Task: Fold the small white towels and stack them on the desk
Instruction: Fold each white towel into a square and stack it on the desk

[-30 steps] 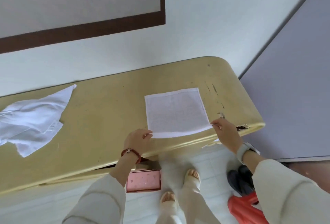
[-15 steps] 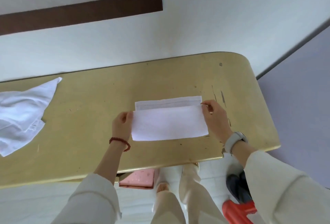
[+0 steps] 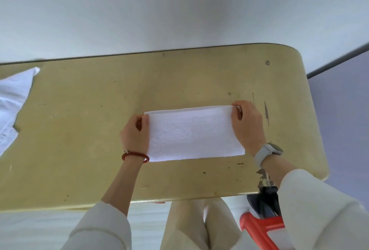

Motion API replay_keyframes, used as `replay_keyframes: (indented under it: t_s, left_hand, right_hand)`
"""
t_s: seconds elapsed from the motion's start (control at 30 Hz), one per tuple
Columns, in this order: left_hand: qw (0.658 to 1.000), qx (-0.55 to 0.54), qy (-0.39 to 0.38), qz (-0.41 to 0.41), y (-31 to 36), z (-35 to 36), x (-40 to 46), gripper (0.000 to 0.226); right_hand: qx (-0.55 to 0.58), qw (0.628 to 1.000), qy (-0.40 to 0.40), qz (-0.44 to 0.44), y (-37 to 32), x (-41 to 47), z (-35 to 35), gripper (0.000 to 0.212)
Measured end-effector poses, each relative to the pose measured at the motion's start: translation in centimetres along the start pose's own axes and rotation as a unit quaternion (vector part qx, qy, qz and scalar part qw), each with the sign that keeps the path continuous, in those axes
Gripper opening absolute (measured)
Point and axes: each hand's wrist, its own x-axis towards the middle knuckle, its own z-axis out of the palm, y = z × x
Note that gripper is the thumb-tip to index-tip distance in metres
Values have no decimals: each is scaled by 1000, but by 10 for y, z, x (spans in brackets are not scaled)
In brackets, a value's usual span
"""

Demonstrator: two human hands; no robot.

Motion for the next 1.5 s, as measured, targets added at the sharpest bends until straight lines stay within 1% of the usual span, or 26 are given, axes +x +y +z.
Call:
replay_keyframes:
  t_s: [0.07, 0.23, 0.4, 0.5, 0.53, 0.57, 0.63, 0.67, 0.73, 0.8, 0.83, 1.0, 1.13, 1.33, 1.5]
  left_hand:
    - [1000, 3, 3, -2, 0, 1, 2, 14]
    - [1000, 12, 13, -1, 2, 5, 8, 14]
    - [998, 50, 27, -8, 7, 8, 7, 13]
    - [994, 101, 40, 11, 8, 6, 8, 18]
    - [992, 111, 49, 39, 7, 5, 9, 19]
    - [988, 115, 57, 85, 4, 5, 10, 20]
    - [970, 135, 52, 194, 1, 7, 10, 25]
    - [959, 146, 41, 239, 2, 10, 10, 29]
    - [935, 158, 14, 318, 6, 18, 10, 32]
    - [912, 158, 1, 377, 10, 29, 10, 27]
    - [907, 156, 1, 391, 11, 34, 11, 26]
    - [907, 146, 2, 394, 7, 47, 15, 21]
    - [903, 141, 1, 407, 9, 45, 17, 18]
    - [913, 148, 2, 381, 17, 47, 16, 22]
    - [917, 197, 2, 347, 21, 47, 16, 13]
  right_hand:
    - [-12, 1000, 11, -19, 2, 0, 3, 17]
    - [-26, 998, 45, -33, 3, -1, 11, 13]
    - [-42, 997, 42, -55, 4, 2, 14, 11]
    - [-30, 998, 46, -20, 3, 2, 12, 13]
    - [-28, 998, 57, -9, 2, 2, 11, 15]
    - [-39, 996, 78, -14, 1, 2, 11, 16]
    - [-90, 985, 119, -86, -1, 3, 12, 16]
    - [-113, 977, 123, -132, -4, 4, 15, 17]
    - [-142, 964, 88, -206, -13, 6, 25, 20]
    - [-159, 956, 53, -242, -20, 6, 36, 21]
    - [-164, 953, 43, -249, -22, 5, 40, 21]
    - [-153, 958, 26, -239, -22, 5, 50, 16]
    - [-148, 957, 20, -247, -26, 7, 50, 11]
    - [-163, 960, -2, -228, -32, 13, 48, 20]
    - [-185, 957, -20, -222, -34, 17, 49, 23]
